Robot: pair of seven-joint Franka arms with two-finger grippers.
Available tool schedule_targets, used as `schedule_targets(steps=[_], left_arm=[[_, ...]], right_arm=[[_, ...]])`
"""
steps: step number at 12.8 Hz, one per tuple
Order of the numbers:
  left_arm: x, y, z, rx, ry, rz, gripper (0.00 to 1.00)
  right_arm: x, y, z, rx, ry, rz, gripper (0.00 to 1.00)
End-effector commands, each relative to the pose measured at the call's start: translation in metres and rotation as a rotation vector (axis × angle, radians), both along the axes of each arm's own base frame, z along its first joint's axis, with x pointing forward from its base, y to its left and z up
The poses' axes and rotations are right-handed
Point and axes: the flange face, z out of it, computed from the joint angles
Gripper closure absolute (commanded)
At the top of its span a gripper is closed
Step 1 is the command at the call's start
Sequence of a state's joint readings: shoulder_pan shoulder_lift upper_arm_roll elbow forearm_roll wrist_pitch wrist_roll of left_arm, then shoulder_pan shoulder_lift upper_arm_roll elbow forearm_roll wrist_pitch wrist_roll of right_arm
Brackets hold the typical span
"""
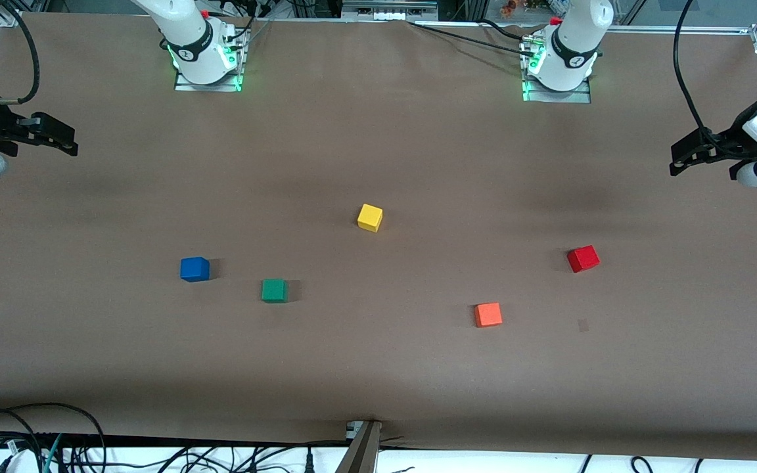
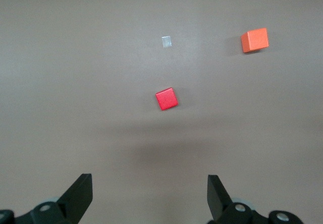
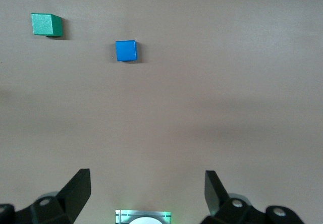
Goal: Pass red block to right arm, stack on blue
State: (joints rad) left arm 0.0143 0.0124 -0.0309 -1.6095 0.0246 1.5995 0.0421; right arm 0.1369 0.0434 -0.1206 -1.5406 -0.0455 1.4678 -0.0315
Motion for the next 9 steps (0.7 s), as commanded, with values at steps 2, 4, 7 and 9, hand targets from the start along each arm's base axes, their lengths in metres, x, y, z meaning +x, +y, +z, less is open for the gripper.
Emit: schedule_targets(steps=[2,4,7,9], left_arm=[[0.004,-0.003,0.005,0.005,0.005,-0.021,0.0],[0.002,-0.004,0.005,0.007,0.021,-0.022,0.0],[0.002,-0.013,0.003,0.011,0.028,-0.037,0.0],[-0.002,-0.011,0.002,0.012,0.054,-0.03,0.0]], right_arm=[[0.003,-0.001,0.005,-0.013,-0.009,0.009,0.0],[0.003,-0.001,0.005,-0.013,-0.009,0.009,0.0],[0.003,-0.001,0.005,-0.013,-0.009,0.009,0.0],[0.003,-0.001,0.005,-0.013,-0.009,0.009,0.0]])
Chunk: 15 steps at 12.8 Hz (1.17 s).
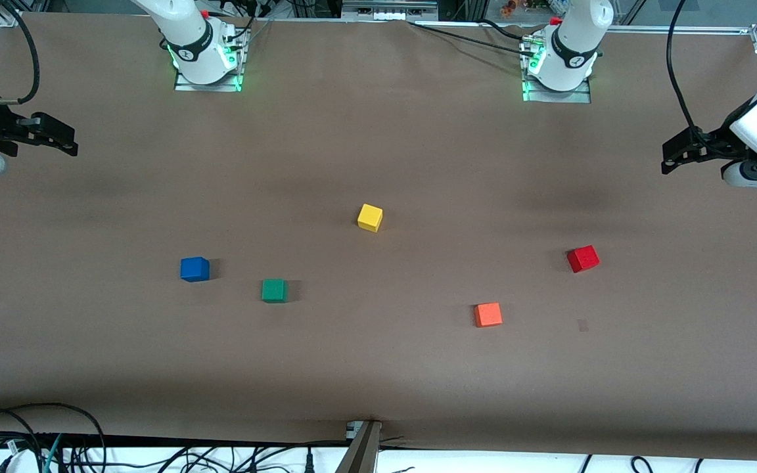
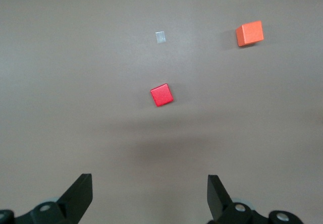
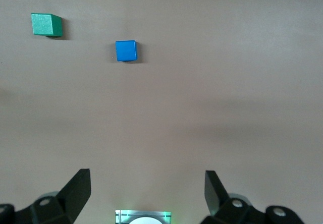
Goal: Pass red block to right arm, stack on blue
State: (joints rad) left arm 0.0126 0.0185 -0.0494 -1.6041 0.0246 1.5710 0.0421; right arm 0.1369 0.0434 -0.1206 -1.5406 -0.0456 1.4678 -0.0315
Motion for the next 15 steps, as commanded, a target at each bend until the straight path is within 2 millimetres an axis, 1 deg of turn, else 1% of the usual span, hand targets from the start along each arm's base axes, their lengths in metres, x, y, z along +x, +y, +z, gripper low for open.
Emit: schedule_targets(steps=[1,2,4,6,8,9,10,12,13,15], left_arm=[[-0.003,0.0,0.003,0.012,0.051,-0.005,0.0],[-0.004,0.0,0.003,0.014,0.056,-0.014,0.0],[0.0,0.0,0.0,0.01,0.057,-0.001,0.0],[-0.003,0.003,-0.005,0.013,0.086,0.001,0.0],[-0.001,0.009,-0.01,0.014,0.108,0.013,0.0],[-0.002,0.013,-0.017,0.014,0.124,0.022,0.0],[-0.002,0.02,-0.026,0.014,0.153,0.034,0.0],[0.006,0.033,-0.058,0.011,0.242,0.058,0.0],[0.013,0.037,-0.074,0.01,0.27,0.065,0.0],[0.02,0.038,-0.092,0.008,0.292,0.069,0.0]], right_arm=[[0.003,-0.001,0.005,-0.013,-0.009,0.009,0.0],[0.003,-0.001,0.005,-0.013,-0.009,0.009,0.0],[0.003,-0.002,0.005,-0.013,-0.009,0.009,0.0],[0.003,-0.002,0.005,-0.013,-0.009,0.007,0.0],[0.003,-0.002,0.005,-0.013,-0.009,0.006,0.0],[0.003,-0.003,0.005,-0.012,-0.009,0.004,0.0],[0.003,-0.002,0.005,-0.012,-0.009,0.006,0.0],[0.003,-0.001,0.005,-0.011,-0.009,0.009,0.0],[0.003,0.0,0.005,-0.011,-0.009,0.01,0.0],[0.004,0.001,0.007,-0.01,-0.013,0.013,0.0]])
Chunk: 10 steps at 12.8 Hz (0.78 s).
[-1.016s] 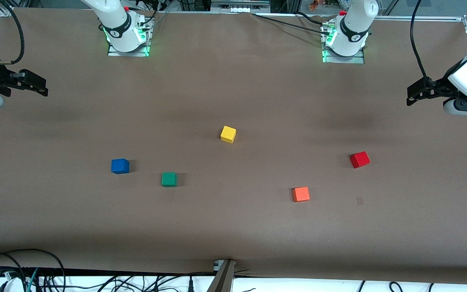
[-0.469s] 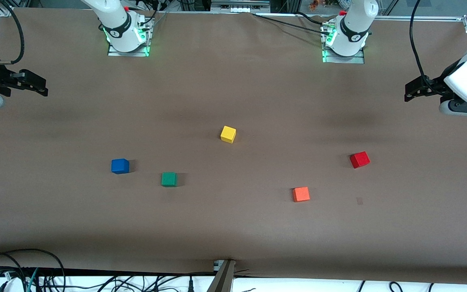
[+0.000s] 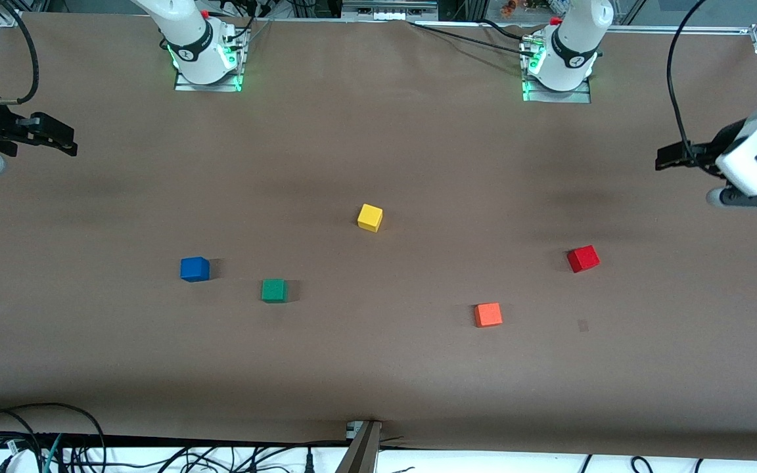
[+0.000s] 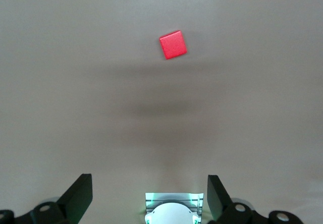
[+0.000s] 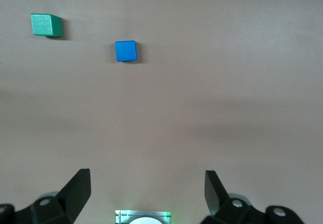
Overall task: Pass red block to right arm, stack on blue
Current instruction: 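Move the left gripper down over the red cube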
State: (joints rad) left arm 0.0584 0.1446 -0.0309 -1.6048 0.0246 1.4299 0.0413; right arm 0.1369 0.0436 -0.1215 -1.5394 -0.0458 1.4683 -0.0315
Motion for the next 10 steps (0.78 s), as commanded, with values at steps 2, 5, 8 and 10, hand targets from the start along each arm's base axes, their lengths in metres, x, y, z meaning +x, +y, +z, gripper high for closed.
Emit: schedule_targets(steps=[2,5,8,10], left_arm=[[0.025,0.001,-0.042,0.042,-0.003,0.1,0.0],[0.048,-0.001,-0.101,0.059,-0.037,0.189,0.0],[0.042,-0.013,-0.173,0.065,-0.095,0.232,0.0],[0.036,-0.022,-0.21,0.055,-0.162,0.23,0.0]], right_arm=[[0.003,0.002,0.007,-0.01,-0.012,0.014,0.0],[0.007,-0.002,0.001,-0.011,-0.001,0.007,0.0],[0.009,-0.004,0.004,0.0,-0.009,-0.002,0.0],[0.009,-0.003,0.002,0.001,-0.006,-0.002,0.0]])
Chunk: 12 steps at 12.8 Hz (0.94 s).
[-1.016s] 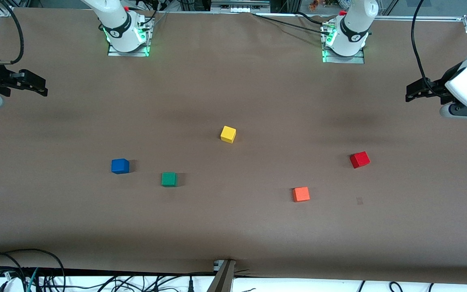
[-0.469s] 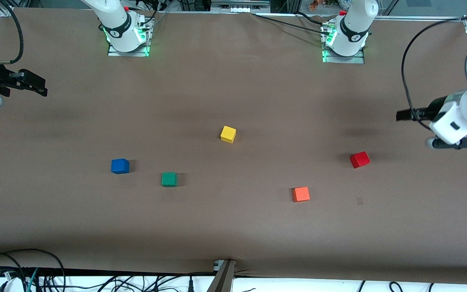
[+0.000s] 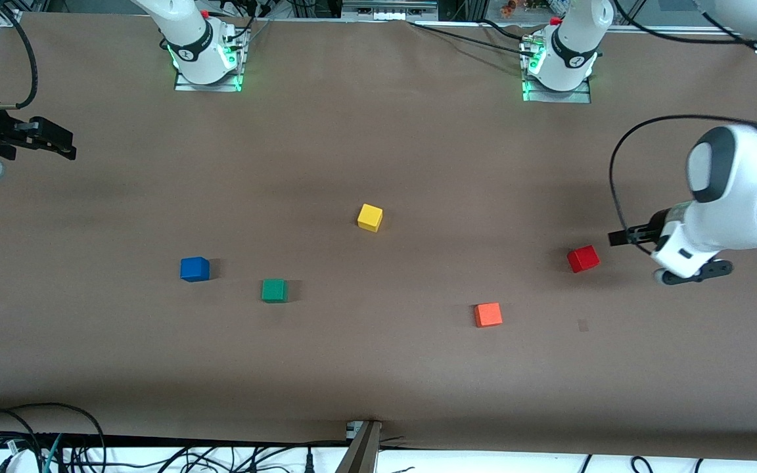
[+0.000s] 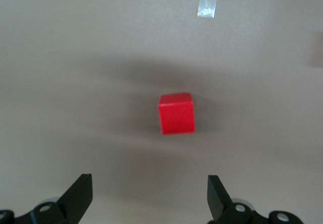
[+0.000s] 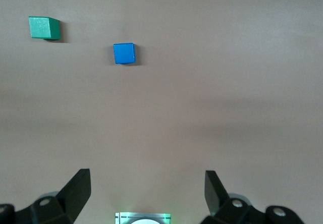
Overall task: Pass red block to right arm, stack on blue
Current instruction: 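Move the left gripper down over the red cube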
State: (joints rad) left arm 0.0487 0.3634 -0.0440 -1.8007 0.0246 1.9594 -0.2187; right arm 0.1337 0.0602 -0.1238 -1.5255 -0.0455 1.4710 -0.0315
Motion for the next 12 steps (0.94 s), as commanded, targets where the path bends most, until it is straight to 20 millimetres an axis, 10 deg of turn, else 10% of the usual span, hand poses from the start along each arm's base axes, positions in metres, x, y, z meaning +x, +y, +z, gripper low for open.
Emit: schedule_targets(steps=[1,4,9,11,12], left_arm=[[-0.015,-0.009,-0.044,0.008,-0.067,0.014,0.0],[-0.017,-0.016,-0.1,0.01,-0.133,0.053,0.0],[-0.021,-0.028,-0.133,0.008,-0.104,0.03,0.0],[-0.022,-0.029,-0.139,0.008,-0.095,0.022,0.66],[-0.021,-0.024,-0.144,0.022,-0.093,0.008,0.68]], right_arm=[[0.007,0.002,0.0,0.002,0.003,0.007,0.0],[0.01,0.007,-0.008,-0.001,0.011,0.006,0.0],[0.026,0.017,-0.038,-0.004,0.049,0.028,0.0],[0.028,0.023,-0.044,0.008,0.06,0.029,0.0],[0.028,0.024,-0.044,0.016,0.06,0.027,0.0]])
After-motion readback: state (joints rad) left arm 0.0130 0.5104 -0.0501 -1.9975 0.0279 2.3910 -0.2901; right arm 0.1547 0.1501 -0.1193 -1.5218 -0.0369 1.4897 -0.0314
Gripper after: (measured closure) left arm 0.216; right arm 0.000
